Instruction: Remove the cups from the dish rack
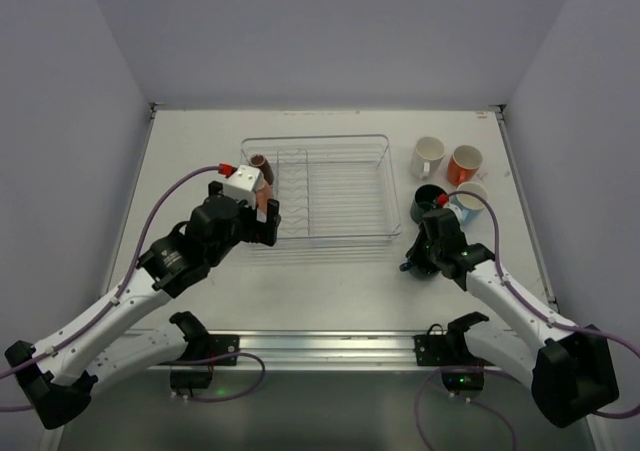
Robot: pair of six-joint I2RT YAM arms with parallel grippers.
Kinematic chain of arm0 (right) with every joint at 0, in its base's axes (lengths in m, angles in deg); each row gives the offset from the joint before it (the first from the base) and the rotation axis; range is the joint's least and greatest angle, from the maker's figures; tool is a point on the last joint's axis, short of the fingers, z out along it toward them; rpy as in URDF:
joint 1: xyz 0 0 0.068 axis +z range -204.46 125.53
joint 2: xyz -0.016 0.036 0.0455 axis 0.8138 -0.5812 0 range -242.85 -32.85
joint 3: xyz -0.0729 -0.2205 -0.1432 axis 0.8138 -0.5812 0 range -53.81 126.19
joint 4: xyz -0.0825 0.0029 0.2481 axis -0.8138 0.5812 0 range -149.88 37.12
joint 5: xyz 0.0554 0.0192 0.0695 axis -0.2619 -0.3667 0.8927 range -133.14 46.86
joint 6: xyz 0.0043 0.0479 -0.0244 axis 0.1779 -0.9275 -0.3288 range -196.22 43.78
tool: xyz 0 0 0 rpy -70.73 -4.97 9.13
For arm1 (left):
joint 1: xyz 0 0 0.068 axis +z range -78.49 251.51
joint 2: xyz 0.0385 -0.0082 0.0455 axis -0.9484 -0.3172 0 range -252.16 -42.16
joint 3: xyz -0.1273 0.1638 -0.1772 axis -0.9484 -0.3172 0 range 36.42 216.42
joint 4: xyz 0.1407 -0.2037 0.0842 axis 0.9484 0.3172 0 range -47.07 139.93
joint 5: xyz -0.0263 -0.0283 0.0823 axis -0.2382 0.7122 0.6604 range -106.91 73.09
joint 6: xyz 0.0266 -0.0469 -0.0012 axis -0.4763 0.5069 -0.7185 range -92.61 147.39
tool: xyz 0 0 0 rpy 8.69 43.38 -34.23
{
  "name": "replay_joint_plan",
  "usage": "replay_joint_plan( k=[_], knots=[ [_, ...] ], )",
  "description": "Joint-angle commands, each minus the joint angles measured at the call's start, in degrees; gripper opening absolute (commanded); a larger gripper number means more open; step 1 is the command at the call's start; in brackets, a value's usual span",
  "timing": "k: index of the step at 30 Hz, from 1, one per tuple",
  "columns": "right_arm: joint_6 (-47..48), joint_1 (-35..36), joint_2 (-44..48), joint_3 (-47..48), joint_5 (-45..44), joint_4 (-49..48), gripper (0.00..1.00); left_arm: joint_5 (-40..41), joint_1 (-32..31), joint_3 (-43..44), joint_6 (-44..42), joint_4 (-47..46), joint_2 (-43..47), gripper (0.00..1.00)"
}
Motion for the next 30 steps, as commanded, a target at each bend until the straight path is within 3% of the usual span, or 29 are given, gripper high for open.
replay_joint_plan(
  k=[1,3,6,13,18,23,30],
  knots=[
    [-0.2,-0.3,-1.4,2.3,-1.4,-5.8,0.02,0.2,0.5,-0.4,-1.9,-0.7,-0.5,1.00],
    [-0.2,-0.3,-1.8,2.3,-1.8,-6.0,0.07,-0.3,0.8,-0.3,-1.7,-0.6,-1.3,1.00],
    [0.6,-0.2,-1.5,2.4,-1.3,-5.9,0.27,0.0,1.3,0.0,-1.2,-0.2,-3.5,1.00],
    [1.5,-0.3,2.6,1.7,0.2,-5.9,0.43,1.0,2.7,3.6,3.8,2.6,-9.9,1.00],
    [3.3,-0.3,11.5,1.7,0.3,-3.7,0.63,5.7,2.7,6.6,7.6,0.5,-14.2,1.00],
    [5.0,-0.3,22.2,0.3,1.6,-1.9,0.63,10.5,4.8,7.2,9.2,-5.2,-20.1,0.99],
    [2.8,-0.2,33.6,-5.6,9.5,-4.3,0.62,7.9,12.1,7.7,10.4,-13.8,-28.1,0.91]
  ],
)
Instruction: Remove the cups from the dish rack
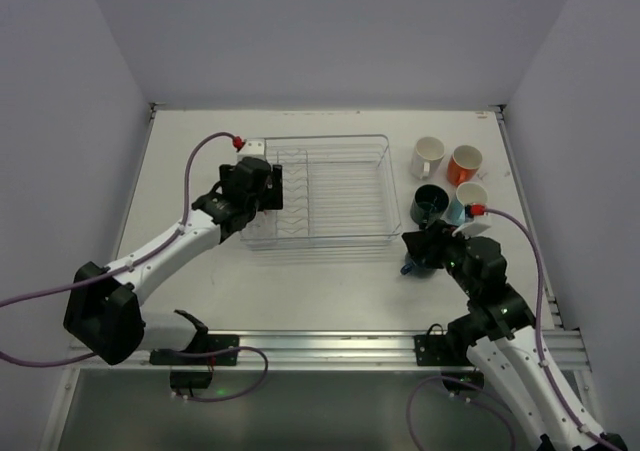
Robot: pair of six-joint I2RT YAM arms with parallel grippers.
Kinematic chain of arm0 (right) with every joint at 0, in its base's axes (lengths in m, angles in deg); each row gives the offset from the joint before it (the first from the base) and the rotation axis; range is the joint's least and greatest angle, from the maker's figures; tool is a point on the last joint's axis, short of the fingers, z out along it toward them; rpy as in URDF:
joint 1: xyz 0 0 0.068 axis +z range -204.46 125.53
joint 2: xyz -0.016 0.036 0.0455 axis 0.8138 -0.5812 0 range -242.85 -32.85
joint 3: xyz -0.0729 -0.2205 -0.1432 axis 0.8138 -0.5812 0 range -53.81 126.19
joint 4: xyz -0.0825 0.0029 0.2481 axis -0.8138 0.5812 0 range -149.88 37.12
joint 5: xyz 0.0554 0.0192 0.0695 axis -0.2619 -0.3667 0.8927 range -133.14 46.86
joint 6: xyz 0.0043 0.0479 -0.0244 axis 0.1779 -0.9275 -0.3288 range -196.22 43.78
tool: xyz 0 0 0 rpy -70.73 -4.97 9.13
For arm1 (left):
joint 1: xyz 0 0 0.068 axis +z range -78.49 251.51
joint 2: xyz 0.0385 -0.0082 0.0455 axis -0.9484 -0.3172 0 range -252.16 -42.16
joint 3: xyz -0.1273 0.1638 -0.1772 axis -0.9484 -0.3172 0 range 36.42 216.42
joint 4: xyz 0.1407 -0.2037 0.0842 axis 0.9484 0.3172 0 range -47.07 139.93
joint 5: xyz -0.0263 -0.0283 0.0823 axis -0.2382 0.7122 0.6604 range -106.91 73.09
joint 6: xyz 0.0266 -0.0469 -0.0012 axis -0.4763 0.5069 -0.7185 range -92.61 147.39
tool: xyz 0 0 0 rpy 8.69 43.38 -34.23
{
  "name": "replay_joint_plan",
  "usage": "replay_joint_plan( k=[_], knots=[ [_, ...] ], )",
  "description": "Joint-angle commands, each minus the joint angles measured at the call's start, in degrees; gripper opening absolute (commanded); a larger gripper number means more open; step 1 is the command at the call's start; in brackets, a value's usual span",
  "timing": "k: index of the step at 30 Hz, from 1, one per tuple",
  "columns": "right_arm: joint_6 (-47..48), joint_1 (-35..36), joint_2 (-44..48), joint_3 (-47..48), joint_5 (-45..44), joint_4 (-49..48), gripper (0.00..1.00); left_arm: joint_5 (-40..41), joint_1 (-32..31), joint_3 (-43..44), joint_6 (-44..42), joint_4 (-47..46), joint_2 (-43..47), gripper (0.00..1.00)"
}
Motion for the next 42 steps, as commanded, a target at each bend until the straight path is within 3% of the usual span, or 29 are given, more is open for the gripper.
replay_joint_plan(
  k=[1,8,15,30,38,42],
  knots=[
    [-0.8,-0.2,2.2,-3.2,5.0,-1.6,0.62,1.7,2.5,3.0,2.1,-7.7,-2.5,0.91],
    [-1.8,-0.2,3.3,-6.3,10.1,-5.8,0.62,0.8,3.9,5.8,1.8,-9.7,-10.6,0.80],
    [-1.9,-0.2,4.0,-6.1,11.9,-6.1,0.62,1.6,4.9,5.7,2.0,-11.2,-13.2,0.73],
    [-2.0,-0.2,3.6,-5.0,12.9,-5.5,0.62,3.0,6.2,5.5,1.3,-15.8,-17.9,0.69],
    [-2.4,-0.2,3.2,-4.9,14.9,-5.9,0.62,4.7,6.2,5.1,0.1,-18.4,-18.4,0.73],
    [-2.6,-0.2,4.4,-4.8,14.6,-5.1,0.62,3.8,6.3,5.2,0.4,-18.4,-19.1,0.62]
  ],
)
